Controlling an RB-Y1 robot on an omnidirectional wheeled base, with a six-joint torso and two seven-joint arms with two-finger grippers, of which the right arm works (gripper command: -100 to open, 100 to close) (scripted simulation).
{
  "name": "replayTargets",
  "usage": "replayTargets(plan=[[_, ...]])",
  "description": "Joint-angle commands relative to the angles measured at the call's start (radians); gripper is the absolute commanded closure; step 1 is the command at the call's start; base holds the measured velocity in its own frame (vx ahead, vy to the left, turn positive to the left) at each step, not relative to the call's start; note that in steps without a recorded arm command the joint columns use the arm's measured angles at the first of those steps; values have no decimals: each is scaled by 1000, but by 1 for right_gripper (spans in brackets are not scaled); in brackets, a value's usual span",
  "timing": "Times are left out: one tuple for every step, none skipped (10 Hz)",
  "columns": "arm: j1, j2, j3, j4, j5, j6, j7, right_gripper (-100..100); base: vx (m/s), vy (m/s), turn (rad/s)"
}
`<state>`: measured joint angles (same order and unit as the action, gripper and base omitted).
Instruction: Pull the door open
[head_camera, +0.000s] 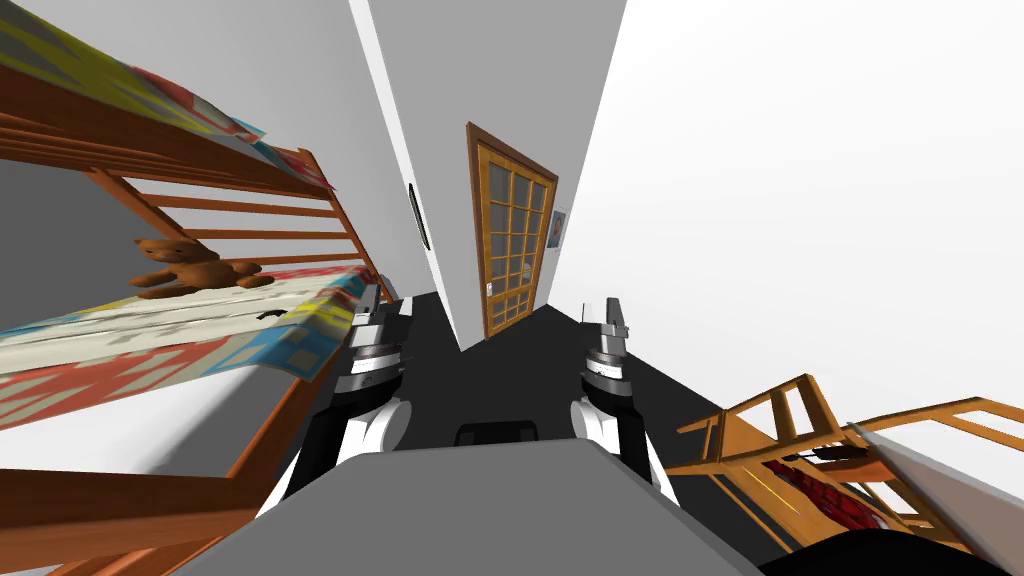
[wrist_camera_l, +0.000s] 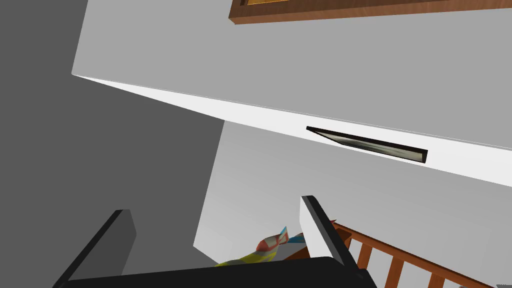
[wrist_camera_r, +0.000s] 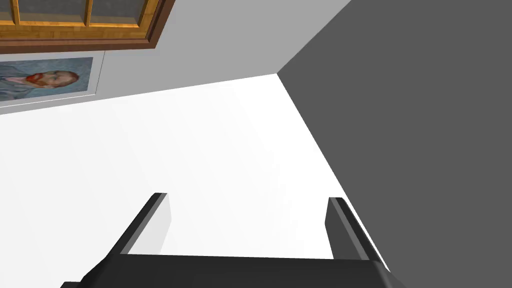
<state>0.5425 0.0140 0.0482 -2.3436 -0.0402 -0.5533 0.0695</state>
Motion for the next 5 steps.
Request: replayTargets(plan=[[-11,-11,-4,36,6,-7,27,-100,59,-115,136],[-14,-14,-6,48,8,-10,36,-100,89,29,64],[-22,-20,-8,72,12,-15,54,-100,92,70,66],[-30,-28,-12,101,17,-21,77,-100,109,40,94],[-36,-31,-14,118,20,-24,90,-100,122,17,85]])
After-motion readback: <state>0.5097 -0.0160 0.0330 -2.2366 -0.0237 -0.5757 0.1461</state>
